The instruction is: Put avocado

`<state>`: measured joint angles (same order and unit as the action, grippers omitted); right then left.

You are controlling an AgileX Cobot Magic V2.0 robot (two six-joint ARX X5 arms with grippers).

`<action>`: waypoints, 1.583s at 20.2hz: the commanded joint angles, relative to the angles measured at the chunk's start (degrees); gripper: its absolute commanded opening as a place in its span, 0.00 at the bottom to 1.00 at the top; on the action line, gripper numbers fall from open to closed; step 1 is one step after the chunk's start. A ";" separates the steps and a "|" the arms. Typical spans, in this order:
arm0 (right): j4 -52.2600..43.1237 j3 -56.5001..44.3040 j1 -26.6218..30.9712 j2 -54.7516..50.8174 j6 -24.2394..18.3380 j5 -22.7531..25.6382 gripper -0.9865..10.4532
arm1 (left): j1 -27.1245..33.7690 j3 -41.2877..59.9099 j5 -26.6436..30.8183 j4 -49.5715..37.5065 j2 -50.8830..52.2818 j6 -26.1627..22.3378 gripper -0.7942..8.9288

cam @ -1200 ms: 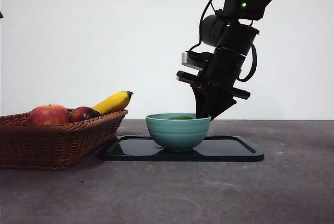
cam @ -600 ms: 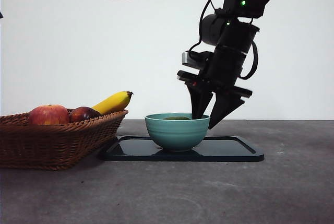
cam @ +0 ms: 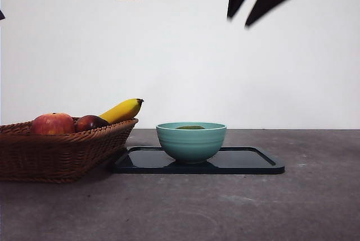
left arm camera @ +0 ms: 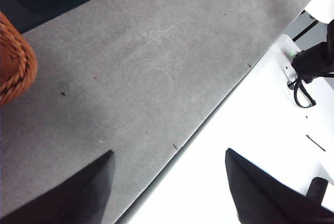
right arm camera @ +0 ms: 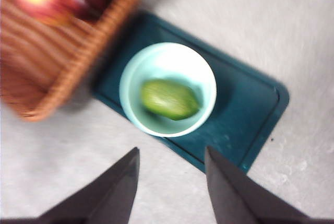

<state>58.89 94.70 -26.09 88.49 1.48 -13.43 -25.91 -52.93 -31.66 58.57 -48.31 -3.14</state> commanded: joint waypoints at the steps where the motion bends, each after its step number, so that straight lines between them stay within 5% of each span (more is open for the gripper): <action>1: 0.04 -2.23 -1.55 -4.85 -0.33 -0.04 0.26 | -0.24 -0.39 -0.26 -0.42 -0.31 -0.68 0.43; 8: -3.21 -24.30 -5.95 -26.27 -0.15 -0.42 0.26 | -0.24 -0.39 -0.26 -1.46 -0.31 -0.68 0.43; 13: -4.81 -38.25 -8.68 -39.21 1.11 -6.62 0.26 | -0.24 -0.39 -0.26 -1.42 -0.31 -0.50 0.43; 23: -6.21 -42.31 -8.94 -44.02 1.18 -9.11 0.26 | -0.24 -0.39 -0.26 -1.38 -0.31 -0.50 0.43; 29: -6.19 -42.31 -8.94 -44.04 1.11 -9.11 0.09 | -0.24 -0.39 -0.26 -1.40 -0.31 -0.50 0.08; 32: -6.21 -42.31 -8.94 -44.04 1.11 -9.11 0.09 | -0.24 -0.39 -0.26 -1.40 -0.31 -0.52 0.09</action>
<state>53.28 52.01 -34.52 44.01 1.98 -22.37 -25.91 -52.93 -31.66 57.58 -48.31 -3.11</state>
